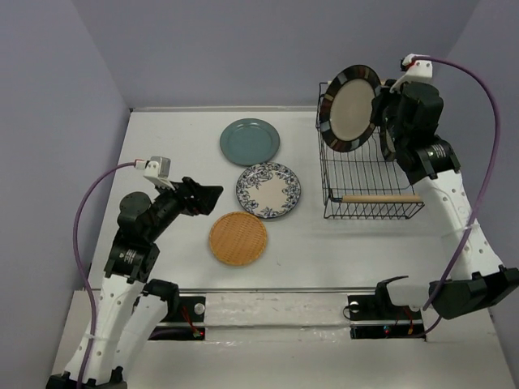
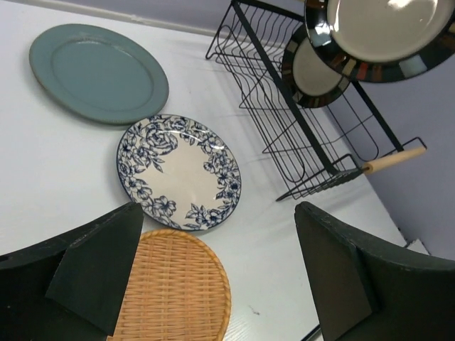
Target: Load the plates into the dish rack
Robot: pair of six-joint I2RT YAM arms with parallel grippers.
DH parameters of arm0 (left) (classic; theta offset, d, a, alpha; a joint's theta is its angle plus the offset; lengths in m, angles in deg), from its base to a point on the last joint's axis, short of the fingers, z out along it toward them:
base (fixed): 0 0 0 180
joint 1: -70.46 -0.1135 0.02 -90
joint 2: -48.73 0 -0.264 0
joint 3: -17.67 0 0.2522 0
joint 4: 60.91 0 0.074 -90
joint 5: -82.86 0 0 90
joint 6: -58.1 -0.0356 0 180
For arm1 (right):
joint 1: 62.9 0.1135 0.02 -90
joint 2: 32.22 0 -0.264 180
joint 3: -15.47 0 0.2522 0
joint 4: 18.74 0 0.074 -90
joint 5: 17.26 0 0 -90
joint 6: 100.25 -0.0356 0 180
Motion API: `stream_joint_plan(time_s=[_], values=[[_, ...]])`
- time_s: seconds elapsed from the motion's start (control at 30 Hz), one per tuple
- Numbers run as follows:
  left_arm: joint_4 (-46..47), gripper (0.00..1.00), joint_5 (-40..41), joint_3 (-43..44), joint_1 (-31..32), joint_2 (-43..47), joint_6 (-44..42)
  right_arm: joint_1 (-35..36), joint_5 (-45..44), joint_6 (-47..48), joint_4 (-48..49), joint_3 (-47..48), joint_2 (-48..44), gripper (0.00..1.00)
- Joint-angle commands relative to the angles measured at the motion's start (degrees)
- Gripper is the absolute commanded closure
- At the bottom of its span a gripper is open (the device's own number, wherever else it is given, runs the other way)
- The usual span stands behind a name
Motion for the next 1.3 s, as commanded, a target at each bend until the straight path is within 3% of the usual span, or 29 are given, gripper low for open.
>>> stream_joint_plan(time_s=[0.0, 0.17, 0.47, 0.77, 1.27], values=[[0.59, 0.01, 3.13, -0.49, 3.72, -0.86, -4.36, 0.33, -23.24, 15.10, 8.49, 6.64, 3.18, 0.93], [-0.99, 0.01, 6.90, 0.39, 7.86, 0.27, -6.11, -0.28, -28.71, 27.06, 16.68, 10.32, 11.87, 0.93], [-2.49, 0.01, 10.24, 0.39, 11.55, 2.74, -6.91, -4.06, -23.44, 33.04, 19.40, 12.89, 21.55, 0.93], [-3.46, 0.01, 12.97, 0.65, 13.40, 2.65, -7.26, -10.30, -18.69, 31.12, 20.28, 10.96, 26.21, 0.93], [-3.37, 0.01, 12.97, 0.74, 14.19, 0.98, -7.35, -11.45, -16.67, 29.89, 20.55, 10.08, 31.75, 0.93]])
